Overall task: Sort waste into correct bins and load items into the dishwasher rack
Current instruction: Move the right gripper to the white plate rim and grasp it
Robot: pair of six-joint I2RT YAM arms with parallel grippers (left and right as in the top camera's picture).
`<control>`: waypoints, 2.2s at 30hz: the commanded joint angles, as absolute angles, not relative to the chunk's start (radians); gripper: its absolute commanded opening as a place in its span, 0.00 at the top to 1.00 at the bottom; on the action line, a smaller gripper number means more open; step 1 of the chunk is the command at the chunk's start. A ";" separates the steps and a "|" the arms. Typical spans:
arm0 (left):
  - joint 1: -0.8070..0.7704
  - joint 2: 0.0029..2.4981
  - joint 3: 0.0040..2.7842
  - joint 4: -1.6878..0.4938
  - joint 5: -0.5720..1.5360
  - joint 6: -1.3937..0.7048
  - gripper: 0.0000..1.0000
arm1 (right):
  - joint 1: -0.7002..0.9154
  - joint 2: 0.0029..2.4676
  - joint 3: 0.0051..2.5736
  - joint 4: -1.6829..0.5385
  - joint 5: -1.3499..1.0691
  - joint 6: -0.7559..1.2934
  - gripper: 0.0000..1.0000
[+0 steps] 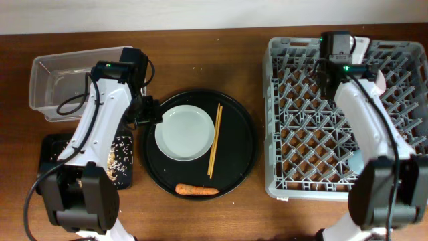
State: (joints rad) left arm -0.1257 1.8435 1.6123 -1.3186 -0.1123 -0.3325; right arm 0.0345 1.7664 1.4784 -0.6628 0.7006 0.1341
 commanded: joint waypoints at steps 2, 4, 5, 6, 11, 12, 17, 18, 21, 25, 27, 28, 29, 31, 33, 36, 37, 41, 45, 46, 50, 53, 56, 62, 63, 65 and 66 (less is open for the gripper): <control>-0.119 1.813 1.622 -1.318 -0.130 -0.338 0.07 | 0.203 1.719 1.476 -0.734 0.083 0.127 0.21; -0.116 1.813 1.622 -1.320 -0.137 -0.348 0.06 | 0.280 1.735 1.475 -0.749 -0.080 0.127 0.20; -0.112 1.813 1.622 -1.320 -0.136 -0.348 0.06 | 0.312 1.742 1.475 -0.752 -0.120 0.127 0.21; -0.108 1.813 1.622 -1.321 -0.136 -0.348 0.06 | 0.355 1.754 1.475 -0.753 -0.146 0.128 0.20; -0.105 1.813 1.622 -1.322 -0.139 -0.348 0.06 | 0.529 1.828 1.475 -0.752 -0.142 0.231 0.21; -0.105 1.813 1.621 -1.321 -0.146 -0.348 0.05 | 0.541 1.845 1.475 -0.753 -0.143 0.266 0.22; -0.105 1.813 1.621 -1.323 -0.166 -0.348 0.05 | 0.583 1.953 1.475 -0.753 -0.151 0.413 0.34; -0.105 1.813 1.621 -1.323 -0.166 -0.348 0.05 | 0.588 1.964 1.475 -0.752 -0.150 0.430 0.36; -0.105 1.813 1.621 -1.322 -0.165 -0.348 0.05 | 0.595 2.003 1.475 -0.753 -0.147 0.433 0.44; -0.105 1.813 1.621 -1.325 -0.165 -0.348 0.05 | 0.598 2.043 1.475 -0.765 -0.177 0.500 0.50; -0.105 1.813 1.621 -1.325 -0.165 -0.348 0.05 | 0.601 2.066 1.475 -0.767 -0.181 0.512 0.52; -0.106 1.813 1.621 -1.325 -0.165 -0.348 0.05 | 0.605 2.071 1.475 -0.771 -0.181 0.515 0.53; -0.106 1.813 1.621 -1.325 -0.165 -0.348 0.05 | 0.609 2.080 1.475 -0.771 -0.181 0.515 0.54; -0.105 1.813 1.621 -1.325 -0.165 -0.348 0.05 | 0.618 2.085 1.475 -0.770 -0.180 0.515 0.58; -0.106 1.813 1.621 -1.325 -0.165 -0.348 0.05 | 0.623 2.086 1.475 -0.771 -0.176 0.519 0.68; -0.106 1.813 1.621 -1.325 -0.165 -0.348 0.05 | 0.623 2.088 1.475 -0.779 -0.175 0.545 0.78; -0.106 1.813 1.621 -1.325 -0.165 -0.348 0.05 | 0.623 2.088 1.475 -0.783 -0.172 0.556 0.80; -0.106 1.813 1.621 -1.325 -0.162 -0.348 0.05 | 0.623 2.090 1.473 -0.790 -0.174 0.586 0.86; -0.106 1.813 1.621 -1.326 -0.162 -0.348 0.05 | 0.623 2.091 1.473 -0.809 -0.181 0.645 0.87; -0.106 1.813 1.621 -1.326 -0.162 -0.348 0.05 | 0.623 2.095 1.473 -0.812 -0.181 0.662 0.87; -0.106 1.813 1.621 -1.326 -0.162 -0.348 0.05 | 0.623 2.121 1.473 -0.804 -0.220 0.724 0.87; -0.106 1.813 1.621 -1.326 -0.162 -0.348 0.05 | 0.622 2.136 1.473 -0.797 -0.235 0.723 0.96; -0.106 1.813 1.621 -1.325 -0.162 -0.348 0.05 | 0.619 2.136 1.474 -0.786 -0.233 0.723 0.96; -0.106 1.813 1.621 -1.325 -0.162 -0.348 0.05 | 0.588 2.065 1.501 -0.805 -0.221 0.686 0.96; -0.106 1.813 1.621 -1.325 -0.162 -0.348 0.05 | 0.579 2.042 1.512 -0.817 -0.204 0.676 0.96; -0.106 1.813 1.621 -1.325 -0.162 -0.348 0.05 | 0.549 1.976 1.537 -0.841 -0.147 0.620 0.96; -0.106 1.813 1.621 -1.325 -0.162 -0.348 0.05 | 0.532 1.941 1.545 -0.843 -0.116 0.571 0.96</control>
State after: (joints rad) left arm -0.1097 1.8435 1.6123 -1.3235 -0.1505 -0.3344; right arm 0.5755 2.0640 1.4929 -0.8371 -0.2066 0.6682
